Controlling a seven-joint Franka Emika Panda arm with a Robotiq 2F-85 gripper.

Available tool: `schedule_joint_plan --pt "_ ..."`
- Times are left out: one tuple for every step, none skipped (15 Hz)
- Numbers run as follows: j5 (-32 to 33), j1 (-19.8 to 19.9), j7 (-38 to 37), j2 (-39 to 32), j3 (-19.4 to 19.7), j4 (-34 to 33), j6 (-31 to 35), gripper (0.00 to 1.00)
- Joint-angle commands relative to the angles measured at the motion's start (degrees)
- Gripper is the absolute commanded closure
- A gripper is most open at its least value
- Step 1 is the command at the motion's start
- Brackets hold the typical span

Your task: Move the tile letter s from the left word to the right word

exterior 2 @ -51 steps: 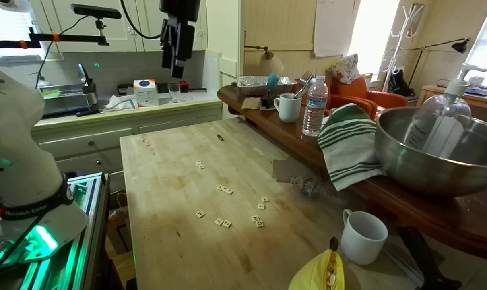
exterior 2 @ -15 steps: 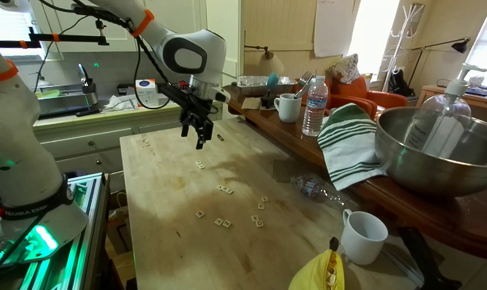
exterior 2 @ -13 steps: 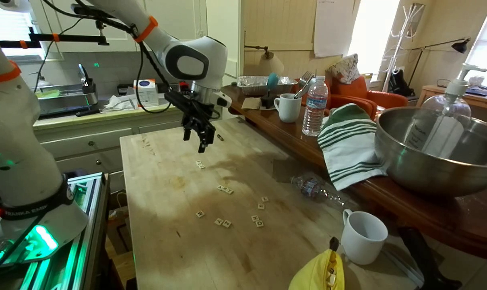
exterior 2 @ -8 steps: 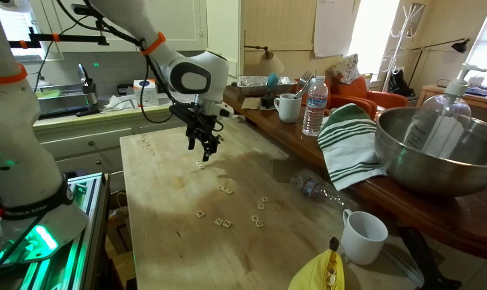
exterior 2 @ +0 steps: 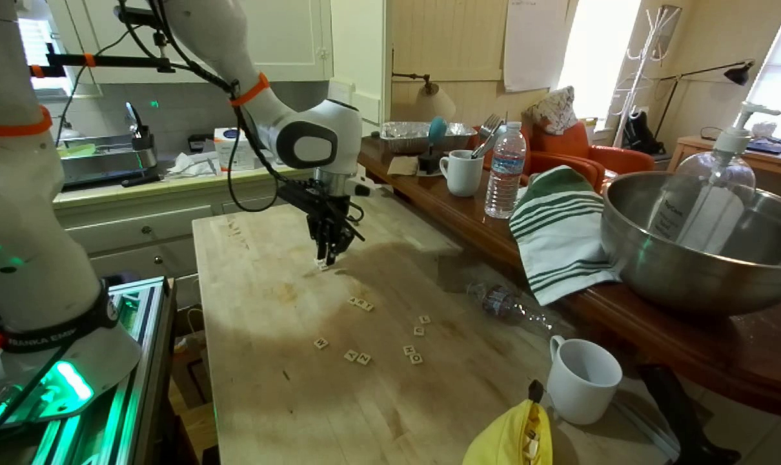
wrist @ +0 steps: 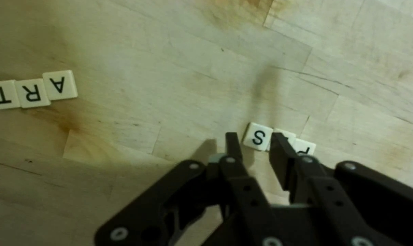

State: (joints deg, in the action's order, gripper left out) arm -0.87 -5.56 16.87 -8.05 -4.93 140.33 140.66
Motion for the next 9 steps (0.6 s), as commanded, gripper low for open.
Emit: schedule_joint_plan --pt "2.4 0.3 -0.2 -1.8 -0.6 0.5 3.4 1.00" --pt "2.8 0.3 -0.3 -2.1 -0.7 0.5 3.8 1.00" --pt "3.0 0.3 -0.2 -2.4 -0.8 0.5 4.0 1.00" --pt "3.1 0.3 -0.1 -2.6 -0.9 0.5 4.1 1.00" --pt "3.1 0.3 0.1 -2.6 -1.1 0.6 4.0 1.00" --pt "3.2 0.3 0.1 -2.6 -1.2 0.7 3.9 1.00" --pt "3.1 0.3 0.1 -2.5 -1.3 0.8 3.9 1.00" --pt "3.1 0.3 0.2 -2.5 -1.5 0.9 3.8 1.00" --pt "3.3 0.2 0.1 -2.4 -1.6 0.9 3.8 1.00"
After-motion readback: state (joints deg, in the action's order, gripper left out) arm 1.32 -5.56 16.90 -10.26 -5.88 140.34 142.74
